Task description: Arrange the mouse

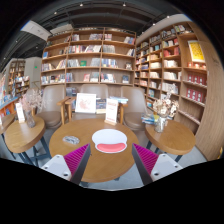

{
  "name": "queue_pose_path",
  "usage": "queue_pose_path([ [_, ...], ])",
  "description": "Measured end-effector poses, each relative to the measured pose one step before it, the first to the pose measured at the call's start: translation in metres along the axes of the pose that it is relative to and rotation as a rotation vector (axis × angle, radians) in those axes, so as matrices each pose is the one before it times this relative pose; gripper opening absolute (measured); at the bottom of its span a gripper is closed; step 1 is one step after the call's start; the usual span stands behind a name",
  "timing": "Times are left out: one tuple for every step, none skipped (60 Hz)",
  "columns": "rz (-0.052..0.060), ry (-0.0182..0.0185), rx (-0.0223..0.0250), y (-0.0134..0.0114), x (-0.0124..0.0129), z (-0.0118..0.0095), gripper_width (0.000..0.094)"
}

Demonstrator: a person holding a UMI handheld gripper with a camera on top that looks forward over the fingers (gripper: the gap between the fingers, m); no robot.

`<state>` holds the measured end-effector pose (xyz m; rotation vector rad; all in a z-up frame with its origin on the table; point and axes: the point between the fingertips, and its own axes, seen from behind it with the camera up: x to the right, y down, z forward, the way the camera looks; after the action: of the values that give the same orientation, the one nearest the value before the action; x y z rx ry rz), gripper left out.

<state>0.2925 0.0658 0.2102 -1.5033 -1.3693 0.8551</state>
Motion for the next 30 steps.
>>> queue_pose_path([
  [0.0037,-0.00443,-0.0006,0.00073,-0.00481,0.00454,0.0859],
  [0.0008,-0.00662,-0.00135,0.00017,-0.00276,0.00087,0.0857],
  [-0.0003,-0.00678,-0.00132,0.00028,-0.00324,0.00146,0.0856],
  [-0.0011,-0.00593,-0.00165,0.00026,-0.00343,0.00255,0.0855],
  [-0.0015,-0.0054,-0.0022,0.00039,-0.00344,0.00291,0.0856],
  [-0.0017,-0.00484,-0.00265,0.00082,-0.00367,0.00313,0.0856],
  [-0.0021,-0.00309,-0.00317,0.00165,-0.00774,0.00413,0.0855],
  [-0.0017,-0.00452,-0.00324,0.00043,-0.00403,0.00372,0.0857],
  [-0.0024,-0.00386,-0.00288,0.00076,-0.00442,0.00313,0.0858],
  [-0.0027,-0.00458,-0.00288,0.00061,-0.00447,0.00272,0.0856],
  [-0.0024,-0.00531,-0.00247,0.0008,-0.00514,0.00277,0.0856],
  [-0.0016,-0.00583,-0.00245,0.00088,-0.0052,0.00295,0.0857],
  [-0.0004,-0.00702,-0.00285,0.00136,-0.00582,0.00303,0.0856],
  [0.0005,-0.008,-0.0035,0.00152,-0.00639,0.00297,0.0855],
  [0.0007,-0.0105,-0.00464,0.00279,-0.00205,-0.005,0.0855],
  [0.0021,-0.00781,-0.00288,0.0021,-0.00629,0.00298,0.0856],
  [0.002,-0.00642,-0.00254,0.0021,-0.00523,-0.00017,0.0854],
  [0.0022,-0.00742,-0.00284,0.00173,-0.00641,0.00281,0.0855],
  [0.0004,-0.00667,-0.00319,0.00206,-0.00581,0.00279,0.0855],
  [-0.0018,-0.00639,-0.00383,0.00192,-0.00561,0.0026,0.0855],
  [-0.0034,-0.00603,-0.00396,0.00197,-0.00583,0.00293,0.0855],
  [-0.0047,-0.00483,-0.00404,0.00215,-0.00545,0.00275,0.0855],
  [-0.004,-0.00506,-0.00529,0.00176,-0.00201,0.00378,0.0854],
  [-0.0052,-0.00264,-0.00482,0.00237,-0.00418,0.00232,0.0854],
  [-0.0046,-0.00143,-0.00485,0.00248,-0.00408,0.00209,0.0855],
  [-0.0043,-0.00121,-0.00381,0.00199,-0.00421,0.00209,0.0854],
  [-0.0042,-0.00141,-0.00345,0.00199,-0.00278,0.00053,0.0855],
  [-0.0032,-0.00171,-0.00332,0.00254,-0.00418,0.00195,0.0854],
  [-0.002,-0.0028,-0.00338,0.00246,-0.00418,0.00262,0.0854],
  [-0.0015,-0.00391,-0.00258,0.00216,-0.0045,0.00246,0.0852],
])
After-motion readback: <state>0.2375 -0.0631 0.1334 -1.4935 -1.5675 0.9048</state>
